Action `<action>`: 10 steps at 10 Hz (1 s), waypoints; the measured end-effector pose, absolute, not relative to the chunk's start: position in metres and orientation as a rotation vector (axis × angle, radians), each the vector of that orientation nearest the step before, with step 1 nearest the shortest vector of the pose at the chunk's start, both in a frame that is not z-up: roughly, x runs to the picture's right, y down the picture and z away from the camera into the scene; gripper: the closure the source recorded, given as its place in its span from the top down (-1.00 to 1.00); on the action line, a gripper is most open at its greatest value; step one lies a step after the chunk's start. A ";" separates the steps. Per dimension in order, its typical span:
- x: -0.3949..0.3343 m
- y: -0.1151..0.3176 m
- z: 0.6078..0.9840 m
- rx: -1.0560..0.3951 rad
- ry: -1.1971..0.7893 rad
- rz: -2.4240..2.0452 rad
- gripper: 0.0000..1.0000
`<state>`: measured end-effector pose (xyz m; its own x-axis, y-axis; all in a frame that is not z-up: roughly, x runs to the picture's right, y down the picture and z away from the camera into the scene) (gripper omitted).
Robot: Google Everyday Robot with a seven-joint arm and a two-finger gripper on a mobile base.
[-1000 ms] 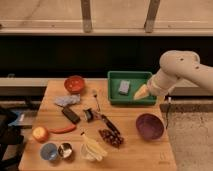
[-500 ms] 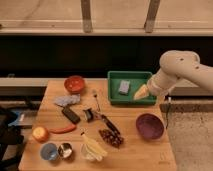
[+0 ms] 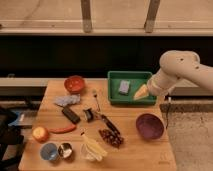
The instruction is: Place fork in metal cup
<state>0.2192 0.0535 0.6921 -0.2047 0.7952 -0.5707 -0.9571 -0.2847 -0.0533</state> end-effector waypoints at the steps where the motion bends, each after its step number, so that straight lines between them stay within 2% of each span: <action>1: 0.219 0.053 0.692 -0.597 0.371 1.778 0.42; 7: 0.219 0.050 0.692 -0.588 0.359 1.772 0.42; 10: 0.192 0.026 0.693 -0.550 0.282 1.702 0.42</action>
<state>0.1916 0.0265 0.6934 -0.1231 0.8545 -0.5047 -0.9717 -0.2071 -0.1136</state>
